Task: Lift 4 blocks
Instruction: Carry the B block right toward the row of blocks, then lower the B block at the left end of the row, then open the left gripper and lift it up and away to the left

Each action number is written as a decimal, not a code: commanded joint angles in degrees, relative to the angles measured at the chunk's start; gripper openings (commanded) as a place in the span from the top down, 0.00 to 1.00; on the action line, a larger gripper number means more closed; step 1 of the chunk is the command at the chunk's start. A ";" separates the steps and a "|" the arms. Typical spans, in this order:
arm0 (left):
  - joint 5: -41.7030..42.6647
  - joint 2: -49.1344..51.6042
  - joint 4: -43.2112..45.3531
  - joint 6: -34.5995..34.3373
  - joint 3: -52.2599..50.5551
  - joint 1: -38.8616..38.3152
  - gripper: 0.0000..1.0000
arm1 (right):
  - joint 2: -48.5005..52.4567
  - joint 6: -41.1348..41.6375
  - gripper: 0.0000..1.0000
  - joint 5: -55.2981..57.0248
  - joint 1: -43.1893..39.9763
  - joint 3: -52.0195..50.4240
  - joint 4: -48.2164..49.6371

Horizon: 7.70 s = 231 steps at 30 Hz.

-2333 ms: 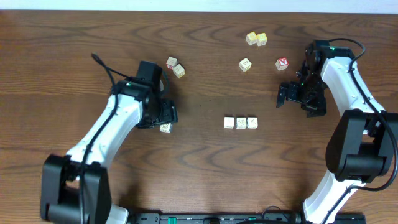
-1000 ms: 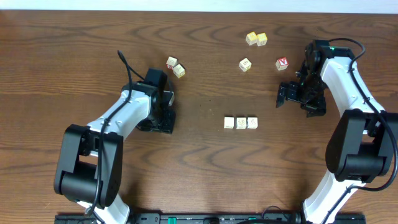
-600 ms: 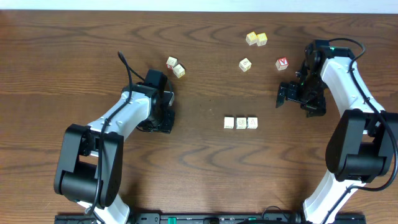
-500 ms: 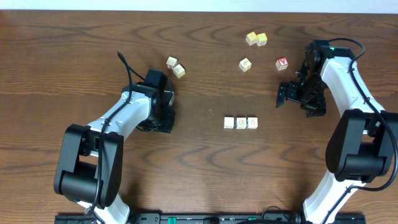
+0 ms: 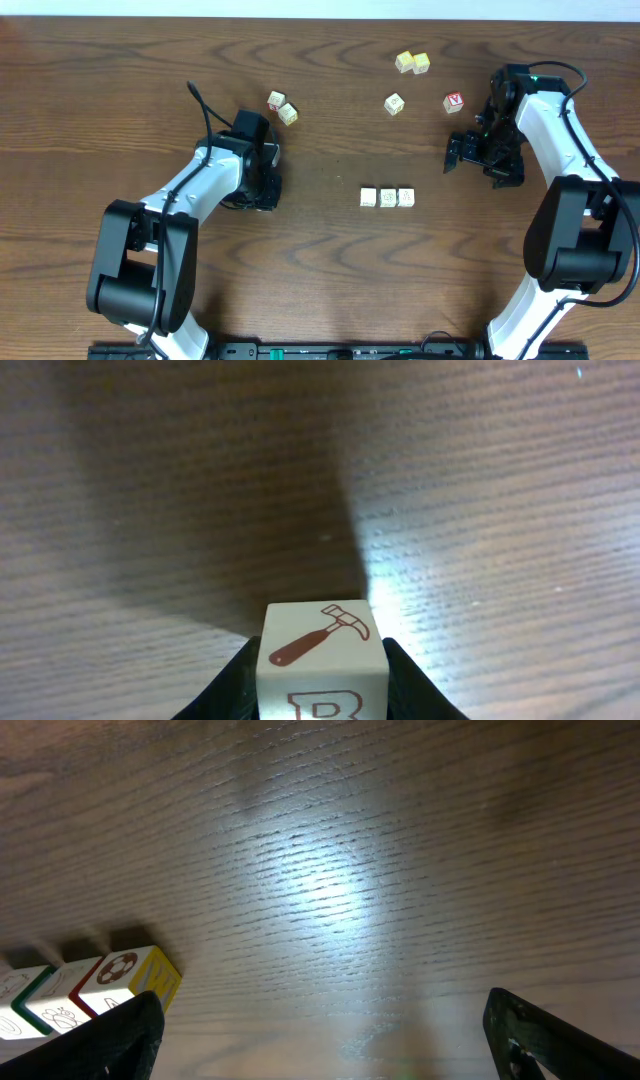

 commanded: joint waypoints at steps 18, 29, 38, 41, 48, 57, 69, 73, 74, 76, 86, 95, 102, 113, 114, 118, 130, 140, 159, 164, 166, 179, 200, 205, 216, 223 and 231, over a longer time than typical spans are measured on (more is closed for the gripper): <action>5.29 0.35 10.12 -24.28 3.72 -13.73 0.73 | -0.87 -0.74 0.01 -0.28 0.20 -0.33 -0.02; -5.51 2.47 17.90 -27.54 3.72 -22.10 0.73 | -0.87 -0.74 0.01 -0.28 0.17 -0.33 -0.02; -5.40 5.03 18.60 -27.56 3.72 -22.56 0.72 | -0.87 -0.74 0.01 -0.28 0.17 -0.33 -0.02; -5.40 5.05 18.64 -27.58 3.72 -22.84 0.72 | -0.87 -0.74 0.01 -0.28 0.17 -0.33 0.00; -5.18 5.05 18.99 -27.58 3.72 -23.80 0.71 | -0.87 -0.74 0.01 -0.28 0.17 -0.33 -0.02; -5.25 5.05 19.71 -27.56 3.72 -23.93 0.59 | -0.87 -0.74 0.01 -0.28 0.17 -0.33 -0.02; -5.25 5.03 20.39 -27.56 3.72 -23.91 0.57 | -0.87 -0.74 0.01 -0.28 0.17 -0.33 0.00; -5.25 5.03 20.85 -27.56 3.72 -23.89 0.57 | -0.87 -0.74 0.01 -0.28 0.17 -0.33 0.00; -5.25 5.03 21.03 -27.56 3.72 -23.87 0.58 | -0.87 -0.74 0.01 -0.28 0.20 -0.33 -0.02; -5.27 5.03 21.46 -27.56 3.72 -23.87 0.59 | -0.87 -0.74 0.01 -0.28 0.17 -0.33 0.00; -6.32 5.03 23.32 -28.00 3.72 -23.87 0.60 | -0.87 -0.74 0.01 -0.28 0.17 -0.33 0.00; -5.60 4.92 20.81 -27.30 3.72 -23.04 0.58 | -0.87 -0.74 0.01 -0.28 0.17 -0.33 0.00; -1.55 4.81 18.71 -26.67 3.72 -21.38 0.59 | -0.87 -0.76 0.01 -0.28 0.17 -0.33 -0.02; -1.53 4.81 20.26 -26.73 3.72 -21.42 0.70 | -0.87 -0.74 0.01 -0.28 0.17 -0.33 -0.02; -1.55 4.81 20.37 -26.88 3.72 -21.51 0.69 | -0.87 -0.74 0.01 -0.28 0.20 -0.33 0.00; -1.53 4.81 20.87 -27.17 3.72 -21.57 0.70 | -0.87 -0.74 0.01 -0.28 0.17 -0.33 0.00; -1.53 4.83 22.43 -27.78 3.69 -21.68 0.69 | -0.87 -0.74 0.01 -0.28 0.17 -0.33 0.00; -1.07 4.83 22.40 -28.06 3.56 -21.68 0.69 | -0.87 -0.74 0.01 -0.28 0.17 -0.33 0.00; -0.66 4.83 21.99 -28.63 3.50 -21.66 0.62 | -0.87 -0.74 0.01 -0.28 0.17 -0.33 0.00; -0.35 4.83 21.97 -28.63 3.50 -21.66 0.62 | -0.87 -0.74 0.01 -0.28 0.17 -0.33 0.00; 0.00 4.81 21.99 -28.63 3.50 -21.66 0.62 | -0.87 -0.74 0.01 -0.28 0.17 -0.33 0.00; 0.00 4.79 21.99 -28.63 3.52 -21.66 0.60 | -0.87 -0.74 0.01 -0.28 0.17 -0.33 0.00; -0.09 -1.18 21.49 -28.63 3.52 -21.49 0.53 | -0.87 -0.74 0.01 -0.28 0.17 -0.33 0.00; -0.26 -5.55 19.61 -28.65 3.52 -20.68 0.41 | -0.87 -0.74 0.01 -0.28 0.17 -0.33 0.00; -5.14 -21.46 -1.73 -30.53 3.50 -8.13 0.20 | -0.87 -0.74 0.01 -0.28 0.17 -0.33 0.00; -9.40 -23.19 -13.00 -30.53 3.08 -2.34 0.18 | -0.87 -0.74 0.01 -0.28 0.17 -0.33 0.00; -11.91 -23.06 -13.03 -30.51 2.19 -1.62 0.18 | -0.87 -0.74 0.01 -0.28 0.17 -0.33 0.00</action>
